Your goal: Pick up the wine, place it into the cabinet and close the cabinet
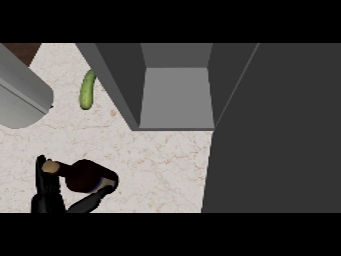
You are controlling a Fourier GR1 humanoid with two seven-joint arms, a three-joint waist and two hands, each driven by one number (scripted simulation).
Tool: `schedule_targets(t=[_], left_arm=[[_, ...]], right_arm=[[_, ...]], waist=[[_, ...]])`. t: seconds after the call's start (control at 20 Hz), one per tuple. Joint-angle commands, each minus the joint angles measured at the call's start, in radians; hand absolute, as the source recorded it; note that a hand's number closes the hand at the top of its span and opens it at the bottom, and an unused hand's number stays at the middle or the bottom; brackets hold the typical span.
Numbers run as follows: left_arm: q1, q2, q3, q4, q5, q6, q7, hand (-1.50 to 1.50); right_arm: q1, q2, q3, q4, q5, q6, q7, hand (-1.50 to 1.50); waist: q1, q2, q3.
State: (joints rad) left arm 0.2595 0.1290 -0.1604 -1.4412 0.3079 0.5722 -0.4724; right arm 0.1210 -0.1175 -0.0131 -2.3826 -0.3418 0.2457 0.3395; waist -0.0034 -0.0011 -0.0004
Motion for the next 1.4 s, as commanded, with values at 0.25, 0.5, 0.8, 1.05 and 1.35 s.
schedule_targets(t=[0.25,0.5,0.8,1.05,1.35], left_arm=[[-0.128,-0.046,0.067,0.235,0.02,-0.087,-0.066,-1.5],[-0.094,-0.049,0.112,0.292,0.058,-0.187,-0.145,-1.5],[-0.247,-0.095,0.15,0.445,0.126,-0.311,-0.163,1.5],[-0.253,-0.108,0.11,0.485,0.031,-0.263,-0.208,1.5],[-0.274,-0.052,0.135,0.613,0.069,-0.39,-0.314,1.5]], right_arm=[[0.061,0.005,0.009,-0.166,-0.047,-0.004,0.063,-1.5],[0.044,-0.004,-0.011,-0.174,-0.059,-0.013,0.095,-1.5],[0.015,0.024,0.038,-0.137,-0.004,-0.025,0.078,-1.5],[0.036,0.004,-0.046,-0.092,-0.074,0.031,0.022,-1.5],[-0.034,-0.024,-0.046,-0.094,-0.08,-0.004,0.102,-1.5]], waist=[[-0.005,0.0,0.0],[-0.002,-0.001,0.0],[-0.005,0.001,-0.001],[-0.002,0.0,0.0],[-0.001,0.001,-0.001]])
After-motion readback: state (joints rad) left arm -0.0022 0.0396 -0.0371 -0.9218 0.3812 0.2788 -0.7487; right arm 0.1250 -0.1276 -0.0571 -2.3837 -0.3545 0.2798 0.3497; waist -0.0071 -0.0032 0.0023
